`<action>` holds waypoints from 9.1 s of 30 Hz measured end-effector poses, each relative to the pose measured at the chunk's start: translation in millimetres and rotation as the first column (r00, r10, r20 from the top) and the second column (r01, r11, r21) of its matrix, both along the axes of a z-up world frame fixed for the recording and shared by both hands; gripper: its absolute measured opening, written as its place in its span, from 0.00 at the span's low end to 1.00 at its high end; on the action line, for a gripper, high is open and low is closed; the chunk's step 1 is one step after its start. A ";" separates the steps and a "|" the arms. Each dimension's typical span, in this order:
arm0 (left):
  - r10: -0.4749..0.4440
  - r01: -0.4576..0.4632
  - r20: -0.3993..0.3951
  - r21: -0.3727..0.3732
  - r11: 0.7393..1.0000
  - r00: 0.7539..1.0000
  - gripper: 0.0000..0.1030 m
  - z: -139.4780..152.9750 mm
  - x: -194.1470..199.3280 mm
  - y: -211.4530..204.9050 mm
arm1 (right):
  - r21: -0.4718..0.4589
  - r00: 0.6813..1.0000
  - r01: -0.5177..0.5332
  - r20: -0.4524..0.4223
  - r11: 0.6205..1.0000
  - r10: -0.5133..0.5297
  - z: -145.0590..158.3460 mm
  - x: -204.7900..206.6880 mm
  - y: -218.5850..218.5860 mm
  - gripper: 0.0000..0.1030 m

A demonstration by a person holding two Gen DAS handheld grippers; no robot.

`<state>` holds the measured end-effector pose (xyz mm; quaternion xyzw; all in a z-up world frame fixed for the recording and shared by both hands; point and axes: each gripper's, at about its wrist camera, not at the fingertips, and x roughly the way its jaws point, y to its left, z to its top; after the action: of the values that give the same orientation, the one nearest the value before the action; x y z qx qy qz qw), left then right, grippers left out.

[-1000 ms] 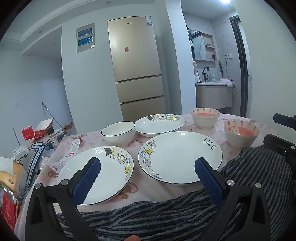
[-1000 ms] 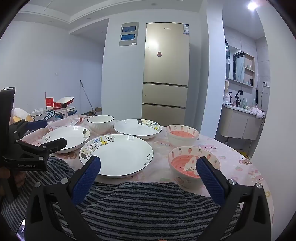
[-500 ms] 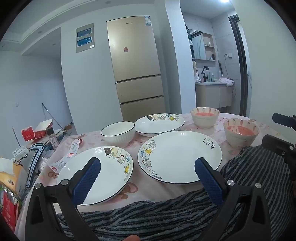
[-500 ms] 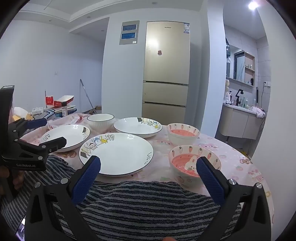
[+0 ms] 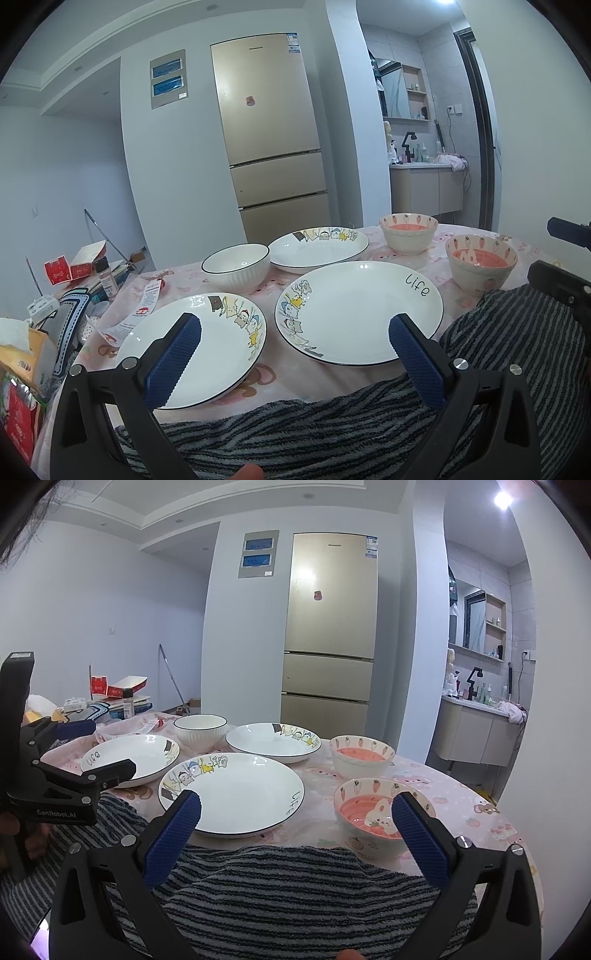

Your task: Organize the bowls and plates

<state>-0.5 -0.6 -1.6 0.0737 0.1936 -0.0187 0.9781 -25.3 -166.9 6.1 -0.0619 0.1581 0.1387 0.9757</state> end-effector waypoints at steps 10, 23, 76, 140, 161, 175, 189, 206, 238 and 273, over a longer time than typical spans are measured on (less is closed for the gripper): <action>0.002 -0.002 -0.002 -0.007 1.000 1.000 1.00 1.9 -0.7 2.1 | -0.015 0.999 -0.004 -0.032 1.000 0.004 -1.5 2.9 0.6 1.00; 0.002 -0.002 0.000 -0.009 1.000 1.000 1.00 1.9 -0.7 3.4 | -0.010 0.999 -0.023 -0.040 1.000 0.023 -1.7 5.5 4.7 1.00; 0.034 -0.030 -0.079 0.044 0.999 0.996 1.00 -3.7 14.0 -3.3 | 0.004 0.997 -0.026 -0.077 1.000 0.026 -1.1 10.5 4.2 1.00; -0.403 0.052 -0.526 -0.559 0.827 0.749 0.43 1.8 349.4 -98.1 | 0.383 0.745 0.109 -0.642 0.918 0.179 -54.7 362.9 -157.7 0.55; -0.323 -0.042 -0.666 -0.471 0.881 0.672 0.31 -52.3 379.4 -129.8 | 0.471 0.750 0.073 -0.607 0.879 0.263 -73.4 366.4 -152.3 0.30; -0.276 0.033 -0.612 -0.377 0.926 0.741 0.19 -50.5 377.4 -147.7 | 0.343 0.708 -0.017 -0.660 0.939 0.254 -84.1 367.9 -130.5 0.18; -0.308 0.095 -0.503 -0.404 0.910 0.808 0.09 -20.1 368.8 -144.2 | 0.248 0.841 -0.035 -0.515 0.968 0.163 -25.1 346.7 -125.7 0.12; -0.349 0.213 -0.303 -0.403 0.890 0.887 0.07 79.0 280.0 -130.6 | 0.272 0.922 -0.067 -0.350 0.960 0.164 60.7 271.5 -119.3 0.13; -0.433 0.296 -0.472 -0.338 0.893 0.768 0.08 11.0 247.8 -153.9 | 0.303 0.869 -0.042 -0.459 0.952 0.184 -15.0 215.0 -139.0 0.14; -0.455 0.376 -0.473 -0.256 0.890 0.754 0.08 -10.4 240.6 -172.3 | 0.129 0.909 -0.110 -0.389 0.985 0.153 -15.9 205.7 -127.6 0.18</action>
<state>240.1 -172.9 -12.0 0.0356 0.4278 -0.2691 0.8621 180.4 -294.5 -9.8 0.0079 0.3407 0.2220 0.9136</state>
